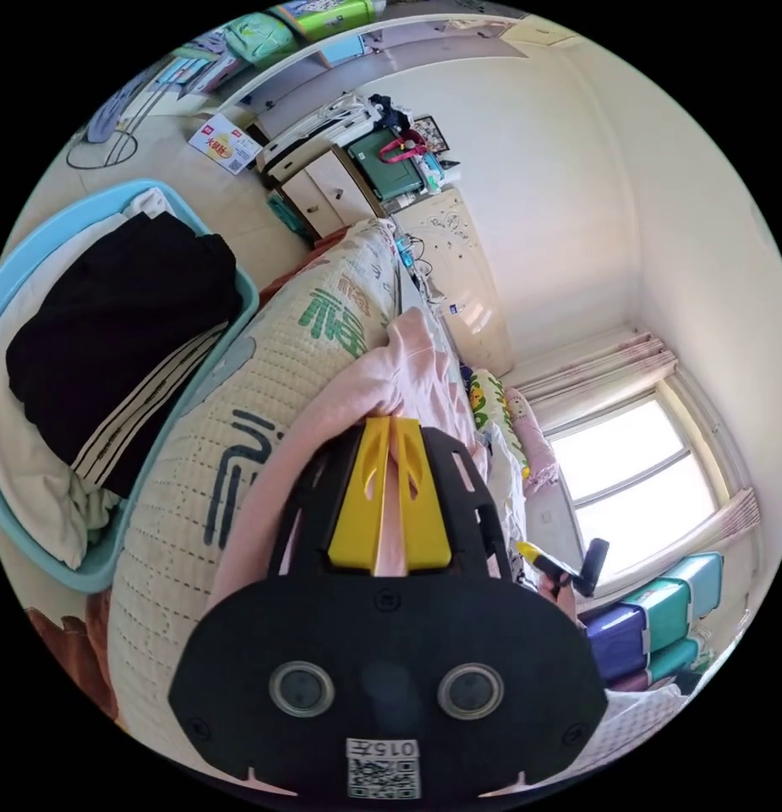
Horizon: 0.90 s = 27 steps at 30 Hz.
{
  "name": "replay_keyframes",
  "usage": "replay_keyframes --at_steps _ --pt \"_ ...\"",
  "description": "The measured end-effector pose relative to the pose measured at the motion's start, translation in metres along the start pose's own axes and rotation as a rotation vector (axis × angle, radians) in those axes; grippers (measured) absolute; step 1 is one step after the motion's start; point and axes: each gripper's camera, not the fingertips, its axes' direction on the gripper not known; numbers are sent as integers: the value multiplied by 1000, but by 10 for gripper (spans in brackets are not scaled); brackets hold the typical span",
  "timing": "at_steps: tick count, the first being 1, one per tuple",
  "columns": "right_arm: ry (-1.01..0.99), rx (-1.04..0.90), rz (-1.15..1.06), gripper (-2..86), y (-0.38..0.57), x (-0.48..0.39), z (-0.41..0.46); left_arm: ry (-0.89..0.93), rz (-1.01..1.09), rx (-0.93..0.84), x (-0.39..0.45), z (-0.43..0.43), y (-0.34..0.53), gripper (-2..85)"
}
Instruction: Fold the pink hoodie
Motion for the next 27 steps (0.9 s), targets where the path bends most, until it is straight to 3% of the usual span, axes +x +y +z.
replay_keyframes --at_steps 4,9,12,14,17,20,24,27 --pt "-28 58 46 86 64 13 15 -198 270 14 87 -20 31 50" --pt "-204 51 69 81 108 20 65 -11 868 -76 238 -26 161 56" --pt "-163 6 35 63 121 8 84 20 1035 -153 283 -3 232 32" --pt "-82 -2 34 50 133 2 93 10 1079 -272 300 23 258 52" --pt "-122 27 40 34 154 0 105 35 1089 -400 321 59 291 70" --pt "-182 49 74 21 174 4 117 -118 1181 -511 341 85 324 81" --pt "-206 72 84 8 195 -3 131 -345 1273 -536 360 103 362 35" --pt "-188 77 75 5 207 -17 145 -391 1331 -515 371 101 380 12"
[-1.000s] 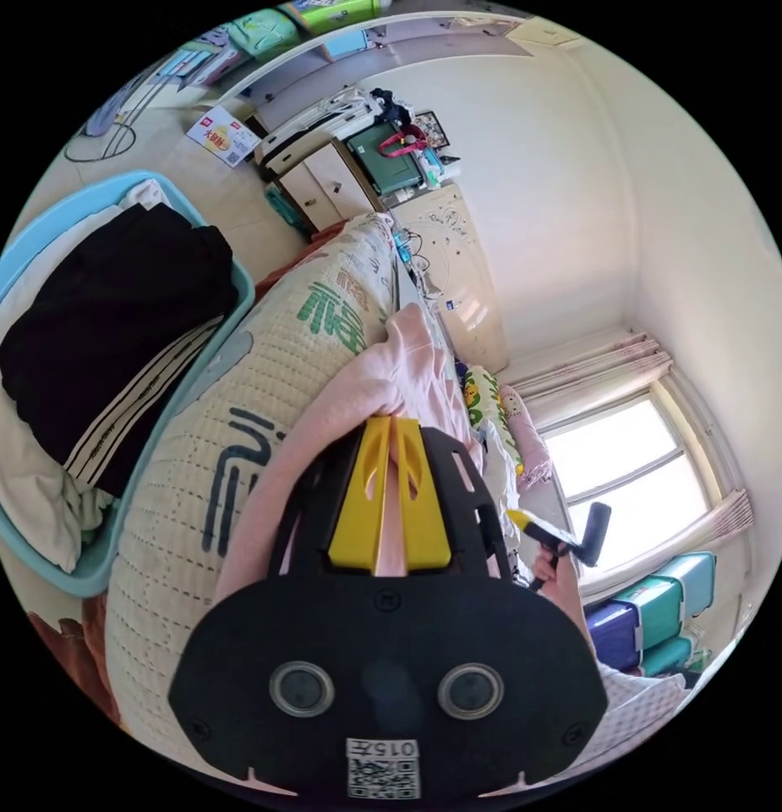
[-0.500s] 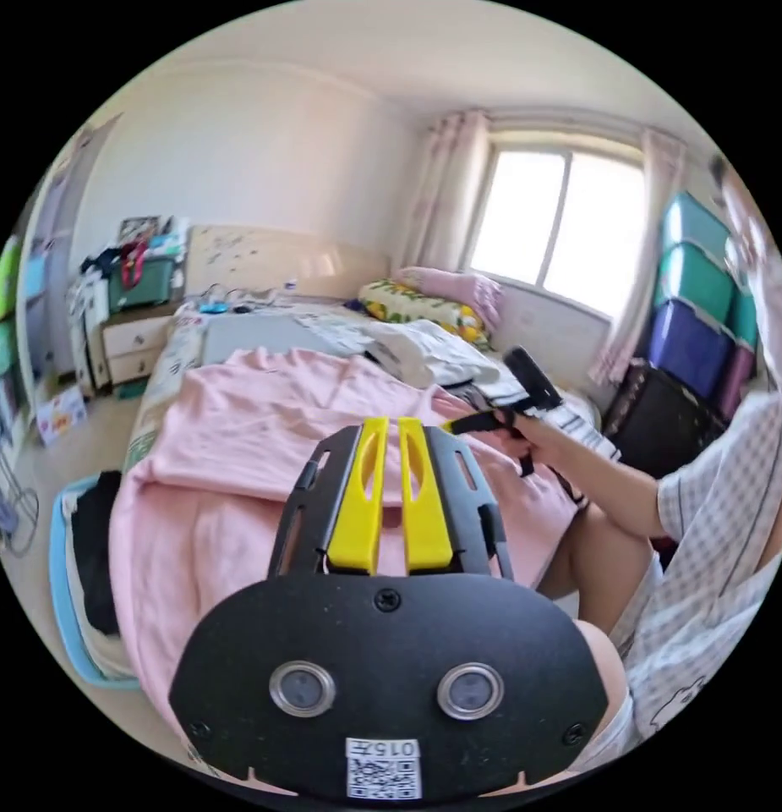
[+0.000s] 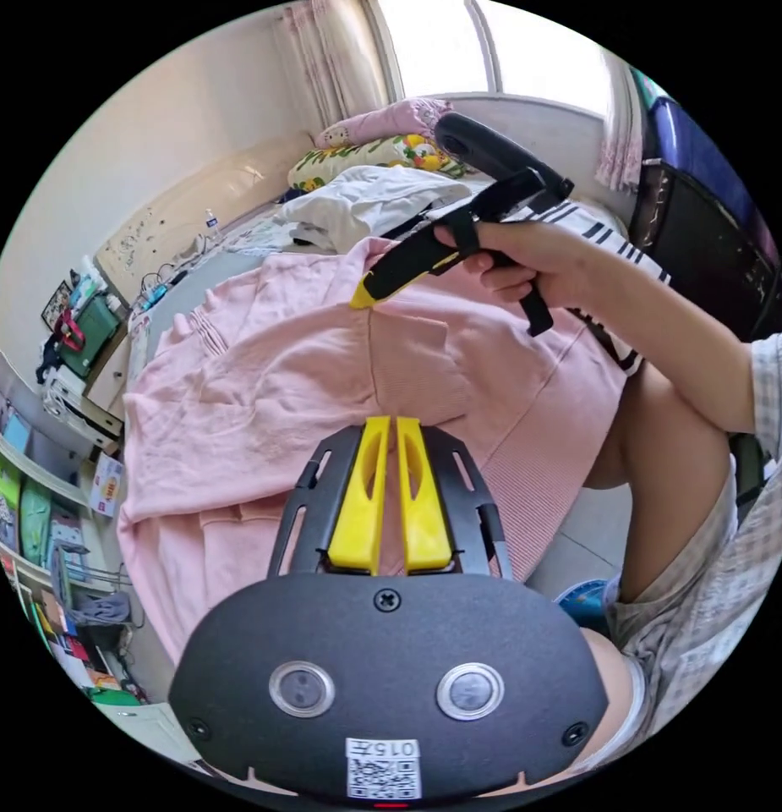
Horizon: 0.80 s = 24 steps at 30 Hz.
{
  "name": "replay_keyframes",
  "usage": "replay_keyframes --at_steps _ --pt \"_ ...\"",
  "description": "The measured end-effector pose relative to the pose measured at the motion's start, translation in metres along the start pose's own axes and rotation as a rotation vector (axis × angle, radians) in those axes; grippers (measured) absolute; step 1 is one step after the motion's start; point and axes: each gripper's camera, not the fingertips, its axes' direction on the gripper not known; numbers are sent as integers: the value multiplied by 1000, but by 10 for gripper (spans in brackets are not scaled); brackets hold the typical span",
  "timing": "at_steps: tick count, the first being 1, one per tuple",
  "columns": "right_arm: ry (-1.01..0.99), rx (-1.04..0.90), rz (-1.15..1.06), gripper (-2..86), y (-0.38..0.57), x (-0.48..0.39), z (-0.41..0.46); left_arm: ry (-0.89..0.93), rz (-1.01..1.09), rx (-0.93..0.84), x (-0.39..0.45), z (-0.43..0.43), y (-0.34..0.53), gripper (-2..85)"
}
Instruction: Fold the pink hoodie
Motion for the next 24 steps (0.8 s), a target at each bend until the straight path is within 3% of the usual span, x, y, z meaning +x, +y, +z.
replay_keyframes --at_steps 5,8,14,17,22,24 --pt "-67 83 15 3 18 -11 12 -33 -72 143 10 -35 12 21" --pt "-170 151 63 3 28 -9 21 -94 -27 206 31 -49 12 75" --pt "-119 123 60 2 33 -27 54 -192 82 125 61 -39 -5 105" --pt "-126 107 61 2 37 -34 68 -159 105 -13 58 -15 -9 107" --pt "-71 110 53 2 39 -50 79 -119 -13 51 36 -29 1 50" --pt "-65 173 32 0 40 -61 78 -87 -166 189 13 -55 21 35"
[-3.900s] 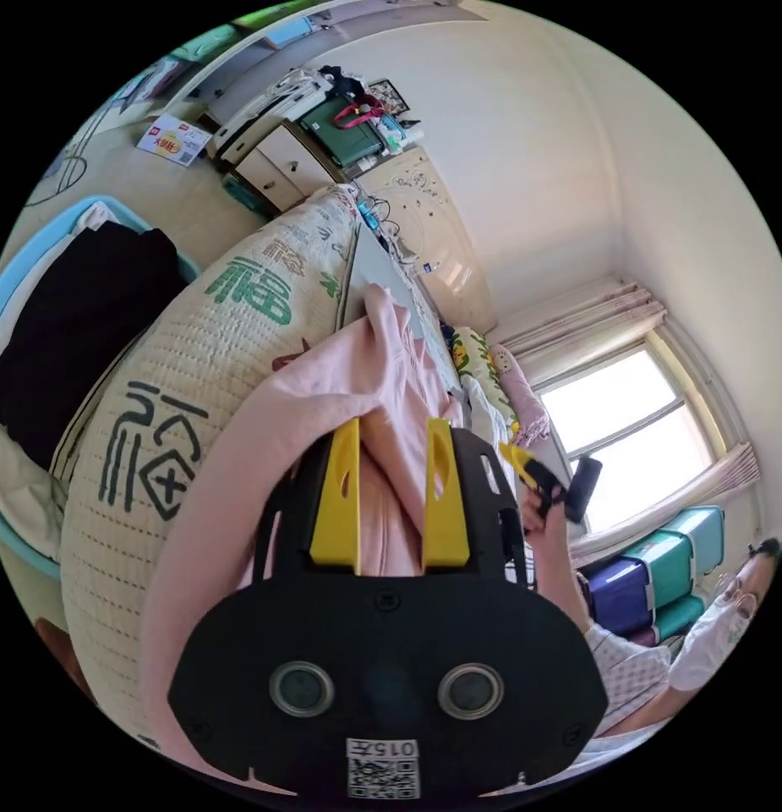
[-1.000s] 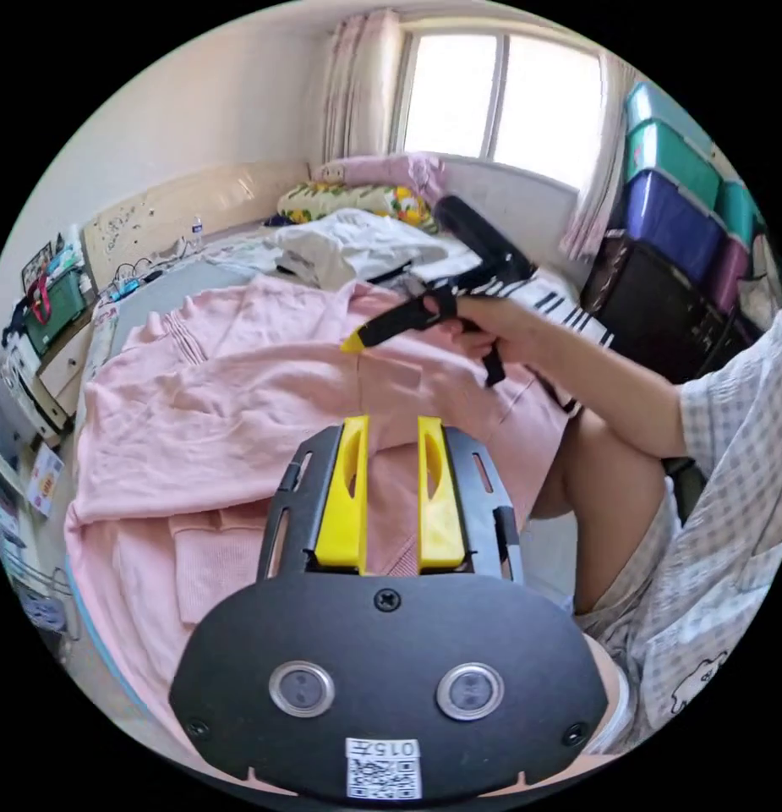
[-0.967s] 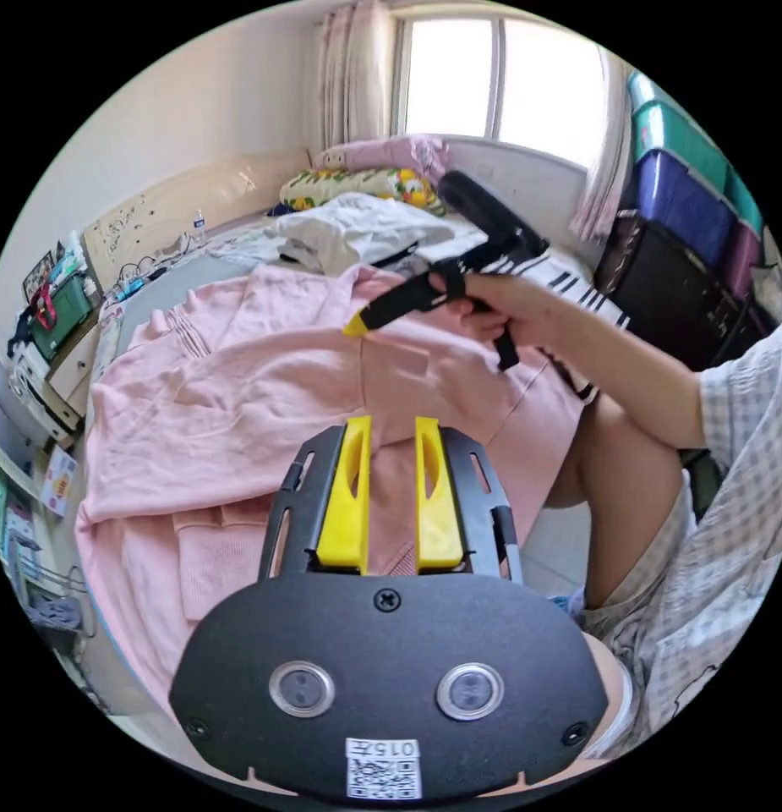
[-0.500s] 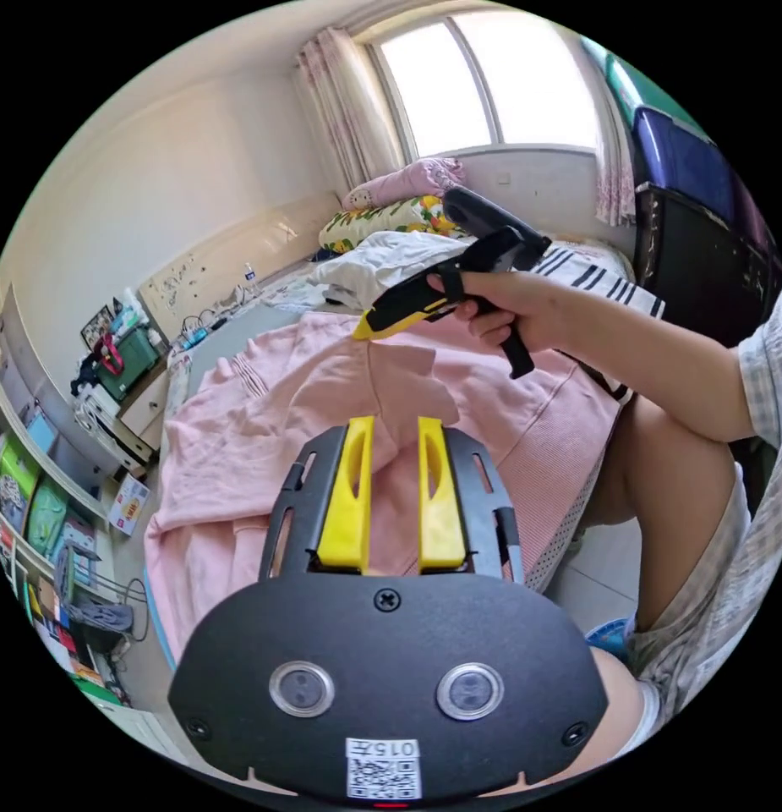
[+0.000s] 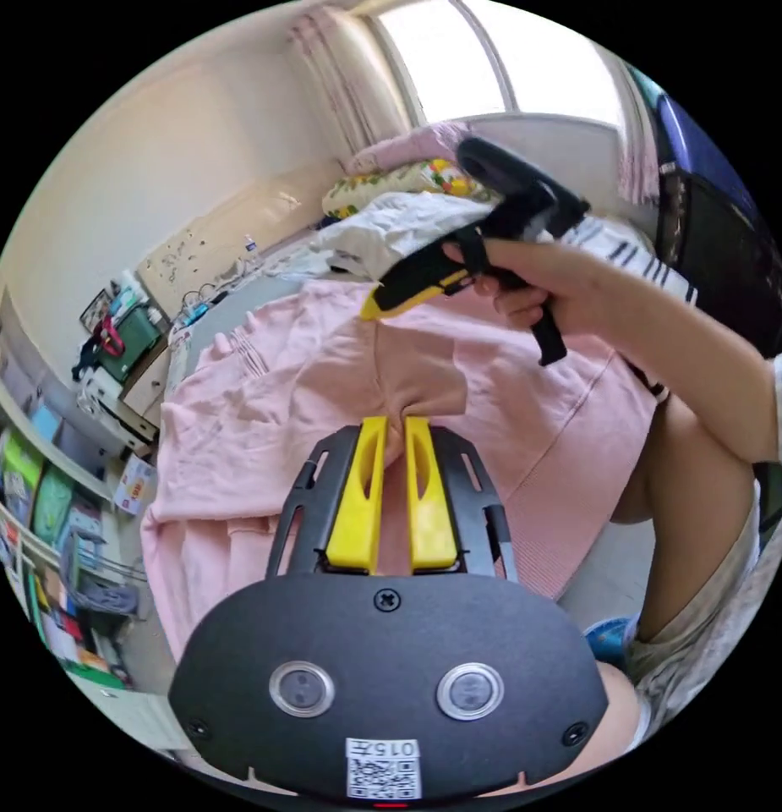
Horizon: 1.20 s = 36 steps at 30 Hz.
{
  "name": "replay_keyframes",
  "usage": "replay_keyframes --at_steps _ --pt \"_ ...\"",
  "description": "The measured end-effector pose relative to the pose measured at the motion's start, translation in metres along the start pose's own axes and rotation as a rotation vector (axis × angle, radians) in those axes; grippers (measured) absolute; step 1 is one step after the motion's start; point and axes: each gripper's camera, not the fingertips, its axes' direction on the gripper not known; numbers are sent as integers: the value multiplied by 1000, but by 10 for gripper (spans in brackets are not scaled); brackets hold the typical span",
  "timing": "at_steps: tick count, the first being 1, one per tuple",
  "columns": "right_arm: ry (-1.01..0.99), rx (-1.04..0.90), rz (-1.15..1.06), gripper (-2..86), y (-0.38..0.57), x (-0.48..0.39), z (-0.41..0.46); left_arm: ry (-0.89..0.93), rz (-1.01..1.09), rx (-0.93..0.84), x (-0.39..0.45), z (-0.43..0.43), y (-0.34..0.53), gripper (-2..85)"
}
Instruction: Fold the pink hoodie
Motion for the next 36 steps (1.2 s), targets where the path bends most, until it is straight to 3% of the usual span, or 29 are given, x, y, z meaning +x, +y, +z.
replay_keyframes --at_steps 5,8,14,20,23,25,30,33,36 --pt "-52 77 -34 -4 -4 -17 6 24 -398 330 -64 -57 45 26" --pt "-63 -15 -61 -4 -14 -30 29 24 -481 374 -79 -62 60 27" --pt "182 -422 -150 -4 -24 -56 92 96 -341 309 -70 -50 47 30" --pt "133 -307 -85 6 -34 -55 69 275 -137 32 -52 -7 22 40" --pt "-2 -147 -70 40 -38 -54 45 261 -60 -49 -40 3 10 53" --pt "-48 -153 -67 64 -40 -54 47 247 -15 -124 -32 9 6 62" --pt "-49 -247 -67 74 -46 -69 84 47 149 -130 -10 2 4 79" --pt "-43 -270 -91 52 -50 -81 99 40 170 -184 -9 14 2 74" --pt "109 -261 -114 39 -54 -96 93 11 183 -172 -12 12 -1 52"
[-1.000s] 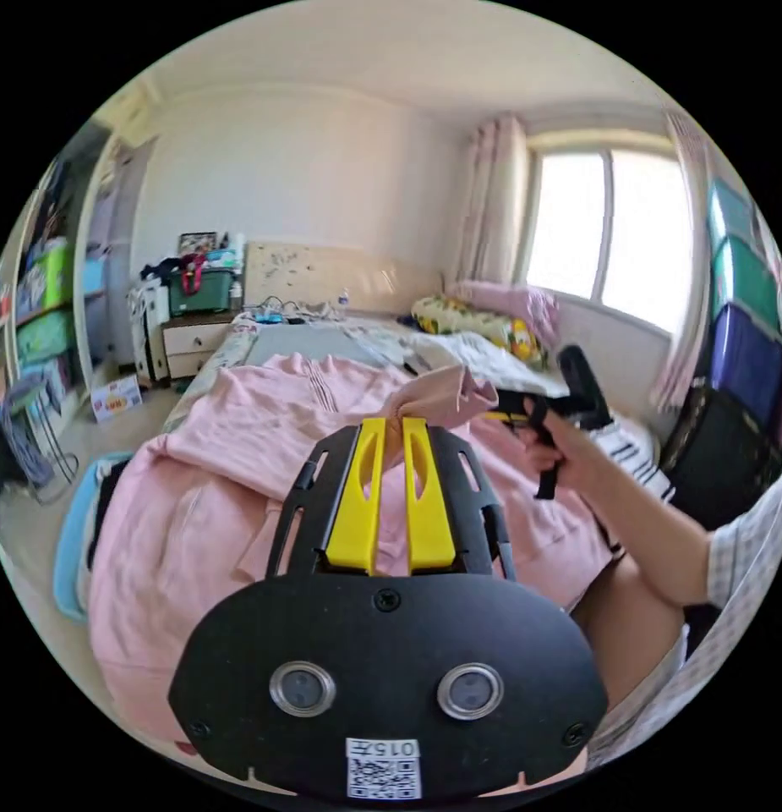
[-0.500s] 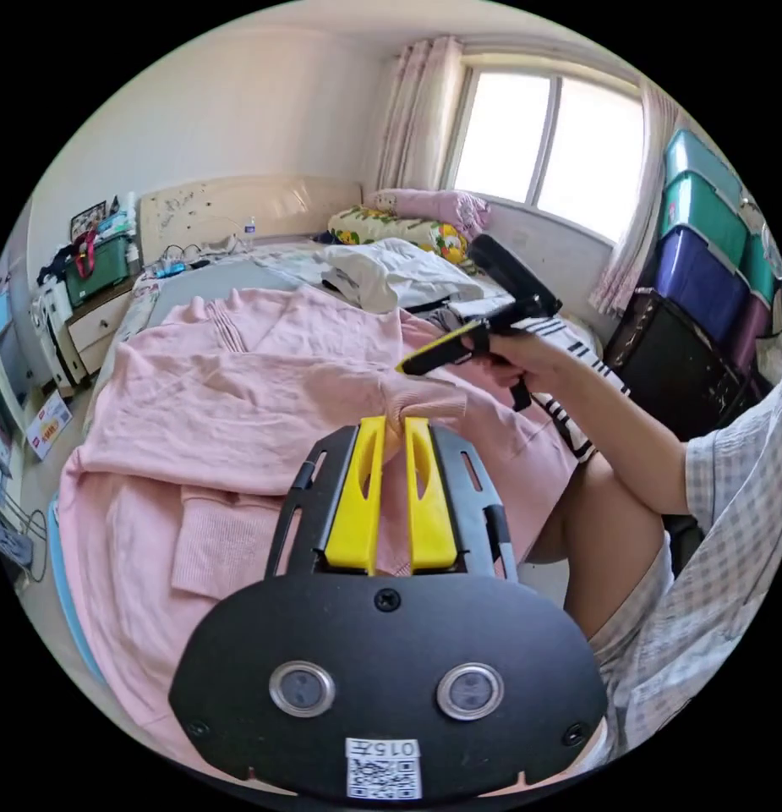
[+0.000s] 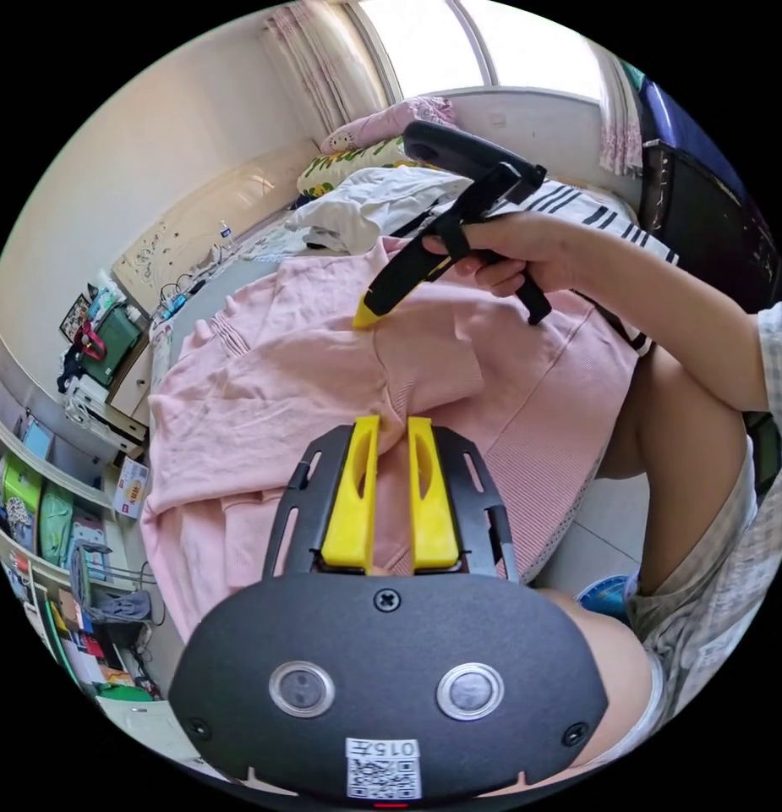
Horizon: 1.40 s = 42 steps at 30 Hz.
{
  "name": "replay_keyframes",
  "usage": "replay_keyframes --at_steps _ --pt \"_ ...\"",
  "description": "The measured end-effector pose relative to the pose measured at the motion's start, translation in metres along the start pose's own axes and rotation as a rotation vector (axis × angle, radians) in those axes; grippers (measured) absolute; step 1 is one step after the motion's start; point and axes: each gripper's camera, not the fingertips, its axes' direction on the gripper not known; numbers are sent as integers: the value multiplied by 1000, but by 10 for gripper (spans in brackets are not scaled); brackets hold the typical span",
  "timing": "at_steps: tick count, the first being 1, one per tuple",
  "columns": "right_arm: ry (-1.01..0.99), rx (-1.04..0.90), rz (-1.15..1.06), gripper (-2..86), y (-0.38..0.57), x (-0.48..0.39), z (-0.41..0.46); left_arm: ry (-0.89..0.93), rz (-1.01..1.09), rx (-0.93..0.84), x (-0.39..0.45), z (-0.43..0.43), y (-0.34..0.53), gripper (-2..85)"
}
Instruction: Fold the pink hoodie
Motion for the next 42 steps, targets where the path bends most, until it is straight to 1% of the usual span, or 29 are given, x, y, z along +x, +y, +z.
replay_keyframes --at_steps 3,6,8,10,13,15,16,18,19,21,22,23,24,26,29,31,33,37,40,42 --pt "145 -15 -37 34 -5 -19 -4 27 -19 30 -9 -5 0 26" --pt "272 -132 -86 35 -11 -35 25 58 -20 -40 -15 9 -1 17" --pt "292 -128 -95 38 -13 -42 26 56 -13 -53 -18 12 -1 16" --pt "281 -129 -94 42 -13 -41 26 56 -16 -55 -22 14 0 16" --pt "179 -103 -53 54 -9 -29 18 64 -29 -51 -33 14 3 24" --pt "94 -62 -28 59 -2 -18 0 133 -83 -22 -53 10 9 37" --pt "90 -43 -21 59 1 -16 -7 161 -109 -6 -62 7 12 44" --pt "115 64 -22 58 15 -9 -36 241 -248 98 -109 -7 28 70" --pt "129 93 -19 59 18 -6 -42 243 -283 124 -123 -10 32 75" --pt "180 181 21 68 20 8 -65 174 -421 201 -190 -22 49 81" --pt "186 195 31 71 19 12 -69 148 -454 209 -208 -23 52 82" --pt "189 224 35 76 13 19 -75 97 -519 211 -245 -23 56 84" --pt "198 228 2 81 1 23 -77 62 -584 192 -282 -18 58 87" --pt "225 216 -14 89 -24 34 -72 47 -639 170 -331 -6 55 101" --pt "209 217 20 103 -80 68 -53 -20 -648 109 -390 27 37 117" --pt "206 217 84 118 -115 96 -37 -13 -685 96 -424 52 27 124" --pt "203 233 209 134 -155 137 -22 2 -752 98 -466 84 19 138" --pt "134 300 294 137 -185 187 3 -42 -853 35 -516 128 17 152" --pt "183 222 343 138 -201 215 36 13 -910 24 -542 159 27 141" --pt "216 123 386 133 -209 229 62 95 -913 -35 -556 181 35 110"
